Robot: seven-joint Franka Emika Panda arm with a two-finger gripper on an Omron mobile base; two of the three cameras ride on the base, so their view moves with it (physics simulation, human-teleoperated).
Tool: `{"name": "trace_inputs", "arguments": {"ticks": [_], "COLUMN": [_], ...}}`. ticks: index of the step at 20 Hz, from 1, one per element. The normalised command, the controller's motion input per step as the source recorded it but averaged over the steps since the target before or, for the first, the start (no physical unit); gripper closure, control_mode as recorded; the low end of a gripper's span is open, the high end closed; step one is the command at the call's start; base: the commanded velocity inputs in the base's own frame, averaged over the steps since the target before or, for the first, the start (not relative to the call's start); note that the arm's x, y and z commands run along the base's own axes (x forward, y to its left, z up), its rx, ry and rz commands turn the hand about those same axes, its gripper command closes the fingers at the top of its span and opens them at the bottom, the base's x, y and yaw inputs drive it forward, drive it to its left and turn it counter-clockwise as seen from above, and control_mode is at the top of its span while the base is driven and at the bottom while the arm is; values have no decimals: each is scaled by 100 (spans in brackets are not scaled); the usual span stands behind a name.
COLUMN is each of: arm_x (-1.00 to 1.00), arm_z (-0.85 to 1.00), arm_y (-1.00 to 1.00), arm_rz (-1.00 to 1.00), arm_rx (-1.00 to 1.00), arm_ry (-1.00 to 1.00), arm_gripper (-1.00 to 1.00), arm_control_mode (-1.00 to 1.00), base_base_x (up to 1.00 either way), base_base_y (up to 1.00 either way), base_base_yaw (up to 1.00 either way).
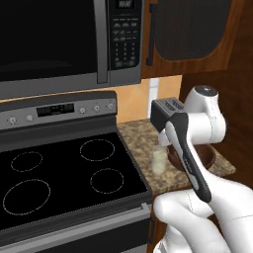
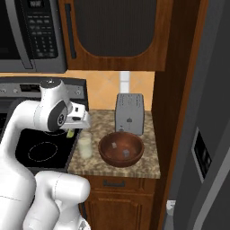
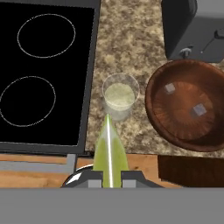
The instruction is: Grab a lemon wedge from the fridge and one ice cube from the ice bowl, and put them in the glass of lemonade.
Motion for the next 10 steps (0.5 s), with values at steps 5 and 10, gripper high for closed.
{"name": "trace_inputs", "arguments": {"ticks": [5, 10], "arm_x": [41, 27], "arm_z": [-17, -2], "arm_y": [-3, 0], "arm_rz": [0, 0], "arm_rx": [-3, -4], "arm_ry": [9, 6], "arm_gripper": [100, 100], "arm_control_mode": [-100, -100], "base_base_x": [0, 0], "base_base_y": [0, 0], "base_base_yaw": [0, 0]}}
